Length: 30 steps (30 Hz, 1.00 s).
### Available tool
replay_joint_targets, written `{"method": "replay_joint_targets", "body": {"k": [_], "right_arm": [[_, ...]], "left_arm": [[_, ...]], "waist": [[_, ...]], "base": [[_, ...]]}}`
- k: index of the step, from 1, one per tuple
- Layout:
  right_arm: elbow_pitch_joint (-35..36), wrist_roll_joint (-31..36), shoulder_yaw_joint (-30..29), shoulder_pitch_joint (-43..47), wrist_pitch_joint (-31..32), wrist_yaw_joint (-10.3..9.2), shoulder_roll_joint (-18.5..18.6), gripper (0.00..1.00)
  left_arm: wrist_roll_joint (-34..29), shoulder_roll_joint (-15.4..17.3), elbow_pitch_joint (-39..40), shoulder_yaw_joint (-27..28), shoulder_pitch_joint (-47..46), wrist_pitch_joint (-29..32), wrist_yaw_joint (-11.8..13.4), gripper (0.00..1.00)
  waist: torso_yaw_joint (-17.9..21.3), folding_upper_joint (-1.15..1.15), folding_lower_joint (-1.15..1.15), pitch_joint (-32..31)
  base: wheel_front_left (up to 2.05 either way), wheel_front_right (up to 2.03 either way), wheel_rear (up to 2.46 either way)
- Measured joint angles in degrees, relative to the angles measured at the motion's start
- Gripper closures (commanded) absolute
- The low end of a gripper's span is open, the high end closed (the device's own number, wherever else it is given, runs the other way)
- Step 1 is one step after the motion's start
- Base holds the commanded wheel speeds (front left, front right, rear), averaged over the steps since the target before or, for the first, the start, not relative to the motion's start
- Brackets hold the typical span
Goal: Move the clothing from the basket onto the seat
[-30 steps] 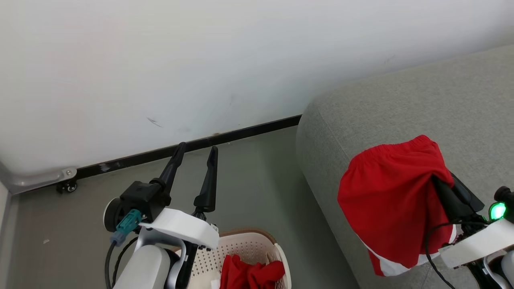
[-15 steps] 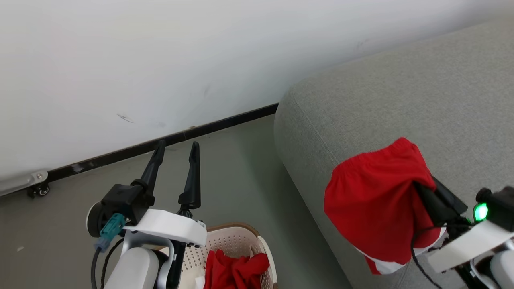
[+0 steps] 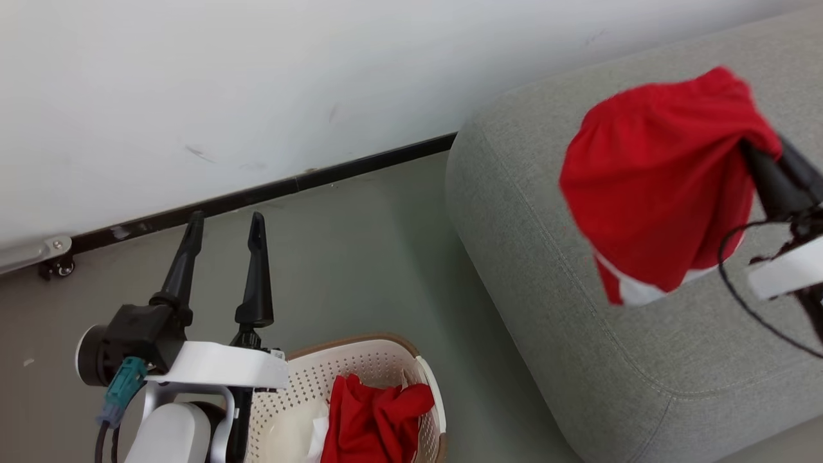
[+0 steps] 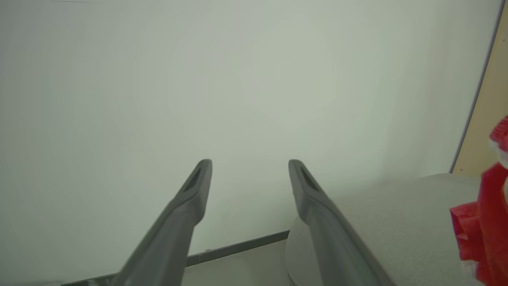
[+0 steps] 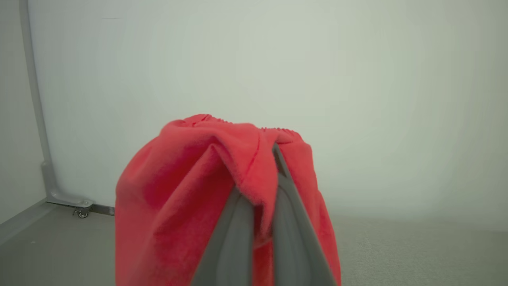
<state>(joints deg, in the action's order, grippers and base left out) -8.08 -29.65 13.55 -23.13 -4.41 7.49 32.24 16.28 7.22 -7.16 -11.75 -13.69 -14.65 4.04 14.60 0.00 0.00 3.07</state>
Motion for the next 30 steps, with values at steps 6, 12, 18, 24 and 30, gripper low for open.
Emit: {"method": "replay_joint_targets", "body": {"k": [6, 12, 18, 24, 30], "right_arm": [[-3.61, -0.05, -2.32, -5.61, 1.96, 0.0, 1.27, 1.0], [-7.94, -0.07, -5.71, -11.18, 3.14, 0.0, 2.23, 1.0], [-13.45, -0.65, -9.73, -15.73, 4.43, 0.0, 2.29, 1.0], [-18.97, -0.48, -13.06, -20.76, 5.52, 0.0, 2.49, 1.0], [-23.63, 0.96, -16.99, -24.37, 5.68, 0.0, 4.39, 1.0]], "left_arm": [[-0.56, 0.73, 2.89, 0.84, 0.46, 0.0, 0.07, 0.0], [-1.27, 1.45, 5.35, 0.49, 0.44, 0.0, 0.05, 0.0], [-2.52, 2.19, 6.8, -0.52, 0.4, 0.0, -0.1, 0.0], [-2.96, 3.58, 9.26, -0.35, -0.5, 0.27, -0.1, 0.0], [-3.53, 4.34, 11.24, 0.05, -1.98, 1.12, -0.1, 0.0]], "waist": [[-0.96, 0.0, 0.0, 1.96], [-1.81, 0.0, 0.0, 4.16], [-2.59, 0.0, 0.0, 6.53], [-3.48, 0.0, 0.0, 9.46], [-4.25, 0.0, 0.0, 12.01]], "base": [[0.0, 0.0, 0.0], [0.0, 0.0, 0.0], [0.0, 0.0, 0.0], [0.0, 0.0, 0.0], [0.0, 0.0, 0.0]]}}
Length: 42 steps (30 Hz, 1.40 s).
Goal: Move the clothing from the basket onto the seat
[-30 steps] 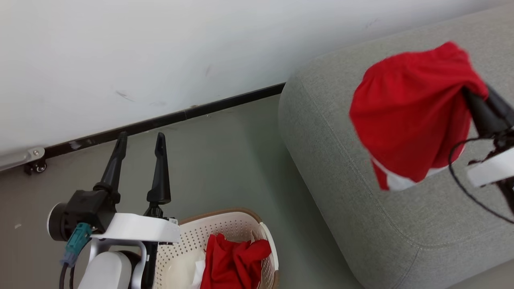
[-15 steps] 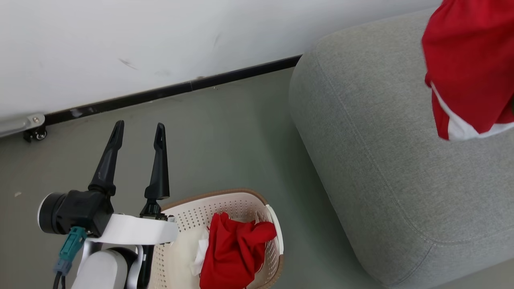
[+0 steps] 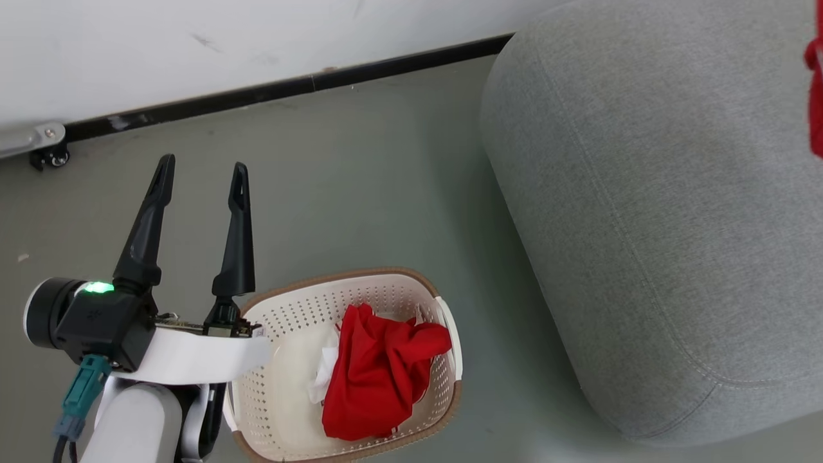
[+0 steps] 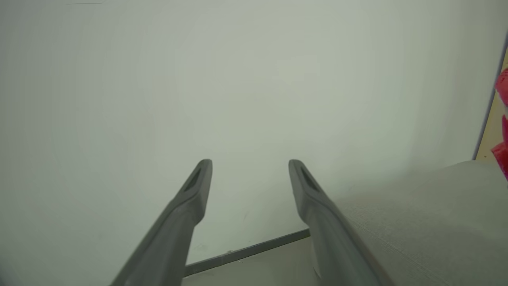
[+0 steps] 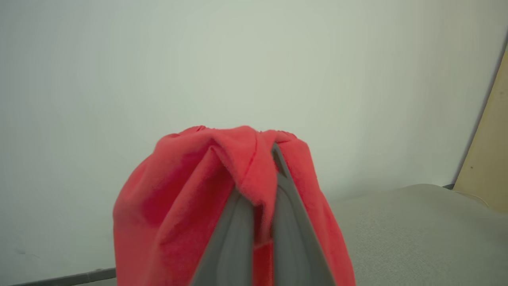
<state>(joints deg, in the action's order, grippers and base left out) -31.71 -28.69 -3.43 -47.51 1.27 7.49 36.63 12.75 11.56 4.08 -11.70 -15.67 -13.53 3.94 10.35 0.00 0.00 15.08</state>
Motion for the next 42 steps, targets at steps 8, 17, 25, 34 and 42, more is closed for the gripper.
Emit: {"method": "replay_joint_targets", "body": {"k": [8, 17, 25, 34, 42], "right_arm": [[-5.57, 1.18, -1.76, -3.54, -0.02, 0.0, 3.08, 1.0], [-9.26, 3.03, -2.88, -7.05, -1.53, 0.0, 3.45, 1.0], [-12.8, 5.12, -4.35, -9.11, -4.05, 0.0, 3.27, 1.0], [-16.44, 5.61, -2.2, -8.87, -7.3, 0.0, -2.61, 1.0], [-19.54, 5.43, -1.86, -6.16, -9.54, 0.0, -4.19, 1.0]], "left_arm": [[-0.9, 0.75, 1.74, -0.14, -0.01, 1.01, 0.0, 0.0], [-2.27, 2.44, 3.74, -0.52, -1.33, 2.98, -0.16, 0.0], [-2.93, 3.21, 4.75, -0.9, -2.0, 4.66, -0.51, 0.0], [-3.9, 3.97, 6.3, -2.31, -3.89, 6.04, -1.02, 0.0], [-4.09, 4.16, 6.98, -1.93, -5.81, 6.72, -1.42, 0.0]], "waist": [[-1.1, 0.0, 0.0, 3.4], [-2.33, 0.0, 0.0, 7.15], [-3.02, 0.0, 0.0, 9.89], [-3.46, 0.0, 0.0, 13.17], [-3.02, 0.0, 0.0, 15.59]], "base": [[0.0, 0.0, 0.0], [0.0, 0.0, 0.0], [0.0, 0.0, 0.0], [0.0, 0.0, 0.0], [0.0, 0.0, 0.0]]}}
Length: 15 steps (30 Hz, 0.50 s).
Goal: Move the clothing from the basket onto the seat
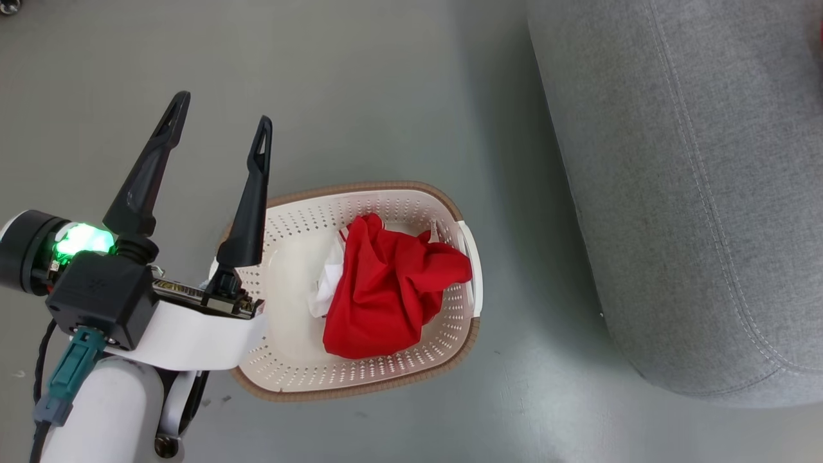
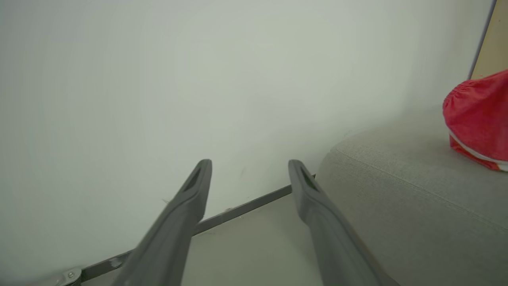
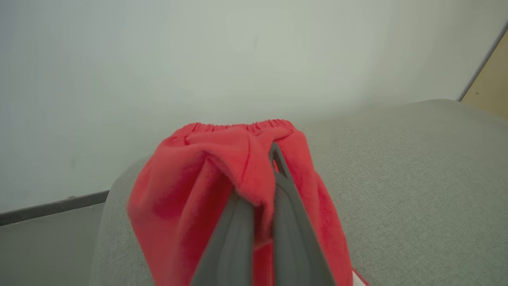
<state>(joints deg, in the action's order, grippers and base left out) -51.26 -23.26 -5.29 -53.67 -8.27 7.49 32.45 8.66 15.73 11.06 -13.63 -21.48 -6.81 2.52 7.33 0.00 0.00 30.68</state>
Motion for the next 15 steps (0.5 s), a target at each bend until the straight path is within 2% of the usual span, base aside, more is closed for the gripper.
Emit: {"method": "replay_joint_targets", "body": {"k": [15], "right_arm": [[-1.52, -2.7, 7.65, 5.94, -1.49, 0.0, -4.35, 1.0]], "left_arm": [[-0.26, -0.89, -0.69, 1.2, -1.27, -1.59, 1.02, 0.0]], "waist": [[1.91, 0.0, 0.0, 1.51]], "base": [[0.0, 0.0, 0.0]]}}
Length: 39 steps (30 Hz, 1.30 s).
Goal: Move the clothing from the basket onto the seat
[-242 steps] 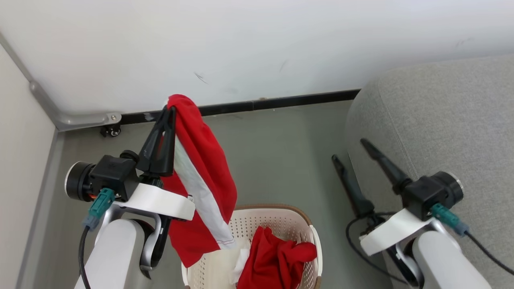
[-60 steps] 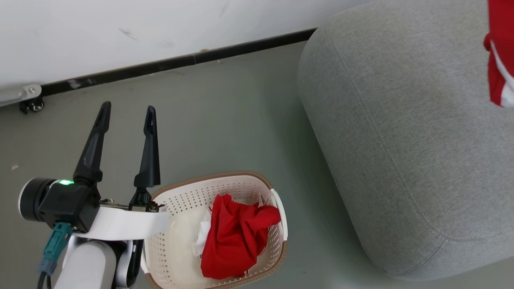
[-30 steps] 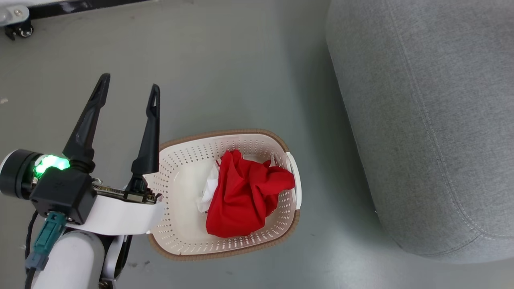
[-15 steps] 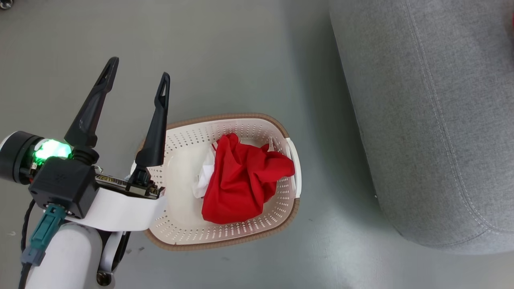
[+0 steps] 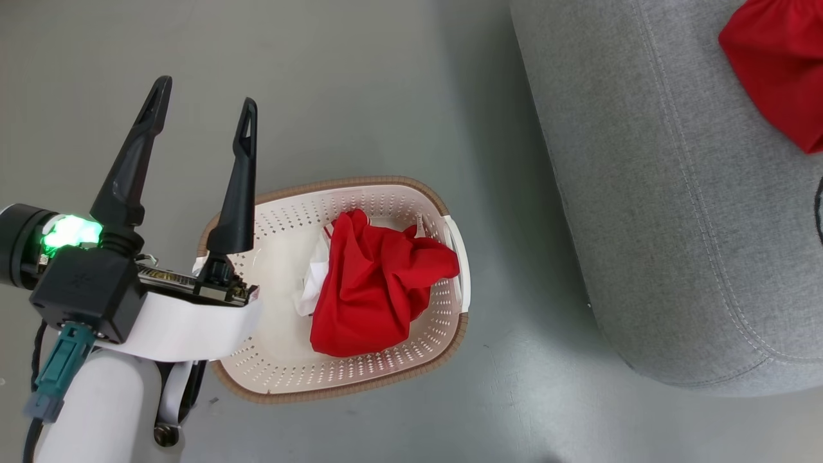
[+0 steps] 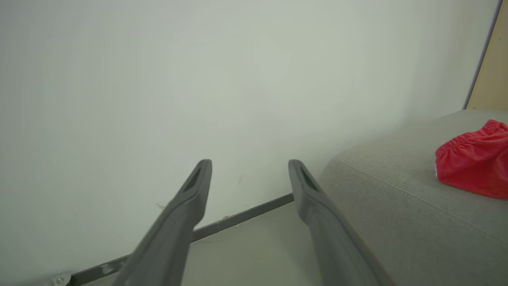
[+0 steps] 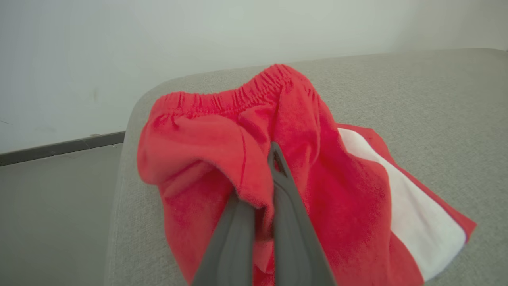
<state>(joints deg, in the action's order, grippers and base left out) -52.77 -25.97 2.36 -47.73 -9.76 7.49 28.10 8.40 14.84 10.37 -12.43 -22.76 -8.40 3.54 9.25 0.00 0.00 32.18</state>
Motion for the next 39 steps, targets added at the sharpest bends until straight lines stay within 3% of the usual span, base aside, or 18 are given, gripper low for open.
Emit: {"method": "replay_joint_targets", "body": {"k": [6, 7, 9, 10, 11, 12, 29, 39], "right_arm": [[-0.99, -1.27, 1.19, 0.98, -0.68, 0.0, -0.51, 0.98], [-0.99, -1.47, 1.23, 0.98, -0.93, 0.0, -0.6, 0.71], [-1.07, -2.04, 1.21, 1.1, -1.02, 0.0, -0.87, 0.5], [-1.16, -2.13, 1.21, 1.26, -1.11, 0.0, -0.9, 0.29], [-1.15, -2.41, 1.21, 1.71, -1.15, 0.0, -0.87, 0.19], [-1.3, -2.66, 1.23, 2.11, -1.16, 0.0, -0.89, 0.0], [-0.6, -4.98, 3.91, 6.92, -2.35, 0.0, -0.32, 0.0], [5.41, -4.14, 8.1, 9.33, -3.53, 0.0, 0.56, 0.0]], "left_arm": [[0.03, -0.55, -1.01, 0.0, 0.0, -0.78, 0.01, 0.0], [0.04, -0.58, -1.19, 0.01, 0.0, -0.93, 0.08, 0.0], [0.07, -0.74, -1.44, 0.0, 0.0, -1.41, 0.24, 0.0], [0.14, -0.86, -1.66, -0.03, 0.0, -1.6, 0.24, 0.0], [0.23, -0.93, -1.91, -0.05, 0.0, -1.74, 0.24, 0.0], [0.27, -0.96, -2.18, -0.1, 0.0, -1.81, 0.24, 0.0], [0.51, -2.41, -6.6, -0.05, 0.19, -4.32, 0.99, 0.0], [1.59, -2.74, -9.58, 1.64, 2.37, -5.24, 2.03, 0.0]], "waist": [[0.29, 0.0, 0.0, -0.69], [0.33, 0.0, 0.0, -0.83], [0.45, 0.0, 0.0, -1.15], [0.51, 0.0, 0.0, -1.31], [0.57, 0.0, 0.0, -1.48], [0.62, 0.0, 0.0, -1.66], [1.44, 0.0, 0.0, -6.03], [1.59, 0.0, 0.0, -9.79]], "base": [[0.0, 0.0, 0.0], [0.0, 0.0, 0.0], [0.0, 0.0, 0.0], [0.0, 0.0, 0.0], [0.0, 0.0, 0.0], [0.0, 0.0, 0.0], [0.0, 0.0, 0.0], [0.0, 0.0, 0.0]]}}
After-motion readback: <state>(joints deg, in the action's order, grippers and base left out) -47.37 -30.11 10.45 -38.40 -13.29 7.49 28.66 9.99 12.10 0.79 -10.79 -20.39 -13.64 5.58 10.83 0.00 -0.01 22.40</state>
